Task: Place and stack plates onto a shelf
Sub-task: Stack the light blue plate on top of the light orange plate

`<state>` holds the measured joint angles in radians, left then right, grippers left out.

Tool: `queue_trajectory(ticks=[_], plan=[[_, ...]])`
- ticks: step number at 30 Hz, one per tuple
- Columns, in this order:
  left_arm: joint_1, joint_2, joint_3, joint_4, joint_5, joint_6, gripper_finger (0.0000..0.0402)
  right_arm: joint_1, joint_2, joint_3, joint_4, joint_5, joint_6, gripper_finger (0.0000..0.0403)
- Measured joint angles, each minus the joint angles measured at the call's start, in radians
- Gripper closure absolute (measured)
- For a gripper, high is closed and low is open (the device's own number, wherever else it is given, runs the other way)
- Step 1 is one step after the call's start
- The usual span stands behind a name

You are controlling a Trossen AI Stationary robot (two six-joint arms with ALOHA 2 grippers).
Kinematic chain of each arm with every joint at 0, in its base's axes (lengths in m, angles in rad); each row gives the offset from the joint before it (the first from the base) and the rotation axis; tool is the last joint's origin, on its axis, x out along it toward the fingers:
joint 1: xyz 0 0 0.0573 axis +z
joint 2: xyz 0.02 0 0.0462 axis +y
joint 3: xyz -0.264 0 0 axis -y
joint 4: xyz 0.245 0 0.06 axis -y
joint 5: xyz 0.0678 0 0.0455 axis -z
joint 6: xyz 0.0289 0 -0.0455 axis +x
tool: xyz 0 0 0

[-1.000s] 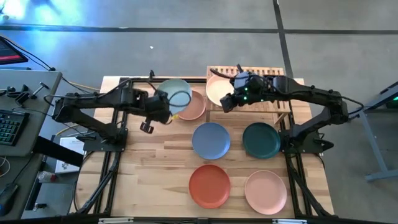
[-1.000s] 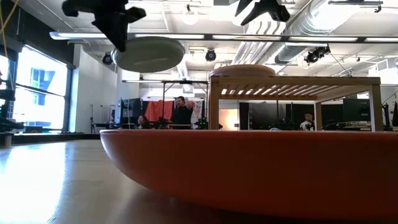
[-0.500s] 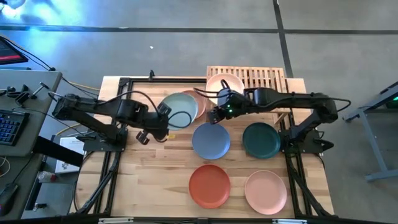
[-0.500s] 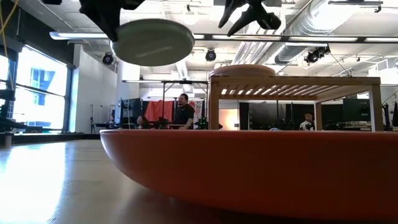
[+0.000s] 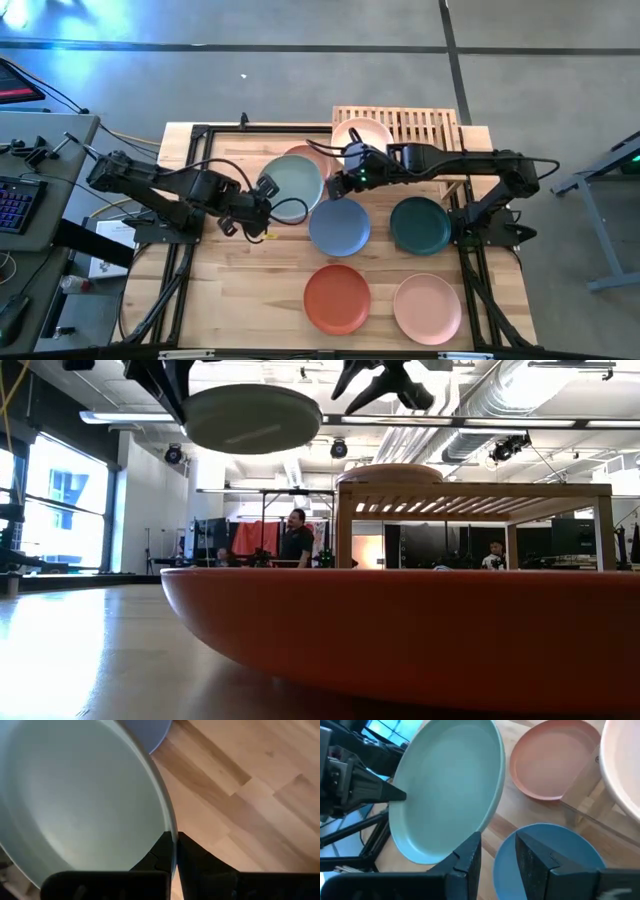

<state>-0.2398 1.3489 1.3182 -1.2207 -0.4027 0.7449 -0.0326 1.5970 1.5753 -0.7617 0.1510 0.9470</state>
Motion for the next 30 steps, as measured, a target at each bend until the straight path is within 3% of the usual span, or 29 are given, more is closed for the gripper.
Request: queue_trajectory(ticks=[7, 30], plan=[[-0.001, 0.019, 0.000, 0.009, -0.104, 0.065, 0.0401, 0.000, 0.026, 0.000, 0.004, 0.002, 0.019, 0.0302], [-0.025, 0.036, 0.000, 0.067, -0.132, 0.079, 0.0401, -0.007, 0.037, 0.000, 0.027, 0.085, 0.043, 0.0309]])
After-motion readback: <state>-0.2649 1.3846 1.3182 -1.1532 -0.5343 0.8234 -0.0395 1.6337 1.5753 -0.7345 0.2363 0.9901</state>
